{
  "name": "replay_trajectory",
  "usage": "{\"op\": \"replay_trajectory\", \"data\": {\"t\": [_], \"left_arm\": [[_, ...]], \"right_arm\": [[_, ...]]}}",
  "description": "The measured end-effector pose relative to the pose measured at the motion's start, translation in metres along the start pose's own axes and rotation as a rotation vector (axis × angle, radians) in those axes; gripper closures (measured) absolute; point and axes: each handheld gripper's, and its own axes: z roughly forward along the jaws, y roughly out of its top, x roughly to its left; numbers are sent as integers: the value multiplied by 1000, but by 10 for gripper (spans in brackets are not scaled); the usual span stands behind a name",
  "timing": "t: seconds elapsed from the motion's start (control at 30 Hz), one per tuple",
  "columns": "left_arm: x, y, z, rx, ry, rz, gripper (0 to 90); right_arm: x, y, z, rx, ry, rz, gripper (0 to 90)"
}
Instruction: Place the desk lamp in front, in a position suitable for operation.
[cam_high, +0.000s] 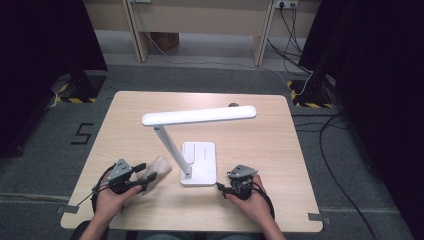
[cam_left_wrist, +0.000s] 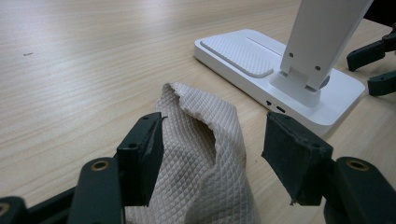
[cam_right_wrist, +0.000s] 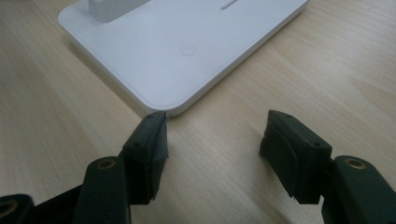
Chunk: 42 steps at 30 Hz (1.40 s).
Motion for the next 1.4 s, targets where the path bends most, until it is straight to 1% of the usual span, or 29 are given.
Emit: {"op": "replay_trajectory", "data": {"t": [0.17, 0.47, 0.57, 0.6, 0.67, 0.7, 0.77, 0.8, 0.83, 0.87, 1.0, 1.03, 1.07, 1.1, 1.13, 1.17, 1.2, 1.27, 1.33, 1.4], "left_arm": [[1, 1, 0, -4, 4, -6, 375], [-1, 1, 0, -1, 1, 1, 375], [-2, 1, 0, 4, 6, 22, 373], [-3, 1, 1, 21, 4, 35, 371], [-4, 1, 2, 24, 0, 40, 369], [-6, 1, 3, 42, -4, 50, 366], [-7, 1, 2, 45, -6, 51, 363], [-9, 1, 1, 51, -4, 59, 363], [-12, 4, -1, 54, 9, 84, 361], [-12, 4, -1, 54, 9, 84, 360], [-16, 14, -3, 38, 16, 117, 361], [-16, 19, -1, 56, 21, 141, 366], [-16, 20, 2, 64, 32, 143, 372], [-16, 20, 2, 64, 32, 143, 379], [-16, 20, 5, 75, 37, 134, 379], [-14, 18, 10, 104, 42, 107, 392], [-14, 18, 10, 104, 42, 107, 402], [-12, 15, 14, 121, 46, 75, 429], [-11, 15, 15, 123, 46, 74, 443], [-9, 13, 15, 131, 58, 79, 460]], "right_arm": [[0, 0, 0, 1, 0, -1, 405], [0, 0, 0, 0, 1, -2, 402], [0, 0, 0, 0, 1, -1, 400], [0, 0, 0, 0, 1, -1, 399], [0, 1, 1, 1, 1, 0, 399], [0, 1, 1, 0, 1, 0, 399], [0, 1, 0, 3, -3, -3, 398], [0, 1, 0, 3, -3, -3, 398], [0, 0, 1, 2, -3, -4, 398], [0, 1, 1, 2, -2, -4, 398], [0, 1, 1, 1, -2, -1, 397], [0, 1, 1, 1, -2, 0, 398], [0, 1, 1, 0, -2, 0, 397], [0, 1, 1, 0, -2, 0, 397], [0, 1, 1, 0, -2, 1, 397], [0, 1, 1, 1, -1, 0, 397], [0, 1, 1, 1, -1, 0, 397], [0, 1, 1, 2, -2, 0, 397], [0, 1, 1, 2, -2, 0, 397], [0, 1, 1, 2, -2, 0, 397]]}}
